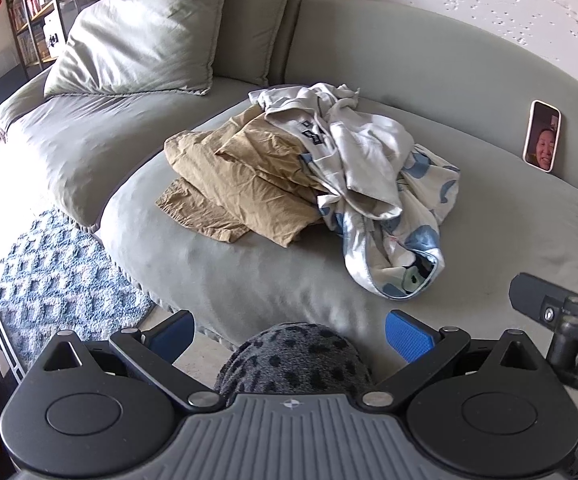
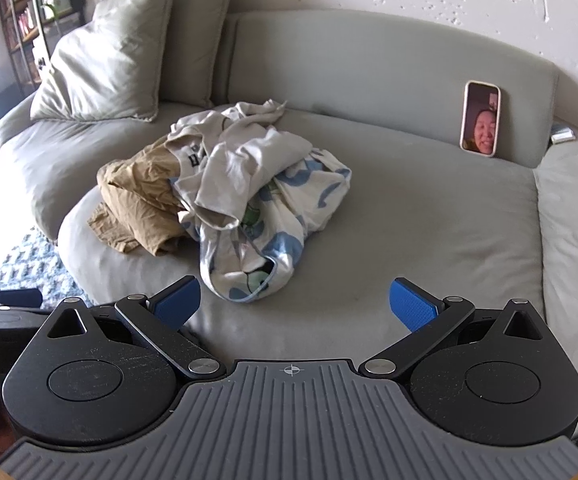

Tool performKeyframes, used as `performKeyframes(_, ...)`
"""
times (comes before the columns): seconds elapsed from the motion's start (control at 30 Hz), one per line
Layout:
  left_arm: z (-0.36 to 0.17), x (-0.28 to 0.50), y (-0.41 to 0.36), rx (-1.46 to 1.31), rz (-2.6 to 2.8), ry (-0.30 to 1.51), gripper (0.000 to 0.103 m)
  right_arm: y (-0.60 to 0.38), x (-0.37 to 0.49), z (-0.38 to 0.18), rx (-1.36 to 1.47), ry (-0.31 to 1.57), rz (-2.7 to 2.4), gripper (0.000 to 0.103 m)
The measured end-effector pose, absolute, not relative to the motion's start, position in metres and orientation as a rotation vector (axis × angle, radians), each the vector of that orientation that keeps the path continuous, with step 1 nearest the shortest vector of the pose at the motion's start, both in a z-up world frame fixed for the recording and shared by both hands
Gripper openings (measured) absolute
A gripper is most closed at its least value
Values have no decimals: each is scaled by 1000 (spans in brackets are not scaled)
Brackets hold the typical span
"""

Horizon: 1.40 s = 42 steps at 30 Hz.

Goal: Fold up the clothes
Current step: 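Reach the right gripper into the pile and grasp the white sweatshirt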

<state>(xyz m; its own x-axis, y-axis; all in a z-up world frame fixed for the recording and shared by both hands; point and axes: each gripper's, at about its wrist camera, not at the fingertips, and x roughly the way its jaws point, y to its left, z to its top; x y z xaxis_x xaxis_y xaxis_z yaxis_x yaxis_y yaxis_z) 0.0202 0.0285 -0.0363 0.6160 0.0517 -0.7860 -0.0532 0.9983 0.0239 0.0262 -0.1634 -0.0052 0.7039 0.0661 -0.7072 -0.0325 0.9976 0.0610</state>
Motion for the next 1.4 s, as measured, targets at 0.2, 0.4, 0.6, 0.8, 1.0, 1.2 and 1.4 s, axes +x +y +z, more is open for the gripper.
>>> performKeyframes(0.2,-43,29,49,-44,95,876,102,-157,51,-8,73,724,71,103)
performKeyframes(0.4,-52,40,76,-93,133,870,102,-159,97,-26,240,691,154,103)
performKeyframes(0.6,-60,50,104,-134,217,879,102,-114,131,-46,11,690,211,102)
performKeyframes(0.8,-67,58,122,-168,263,891,102,-84,149,-71,-169,706,195,80)
performKeyframes(1.0,-71,60,128,-178,263,905,102,-69,161,-93,-290,729,220,61)
performKeyframes(1.2,-70,58,128,-183,263,902,102,-58,174,-109,-458,698,158,1)
performKeyframes(1.4,-62,50,122,-175,254,884,102,-84,168,-75,-241,617,171,1)
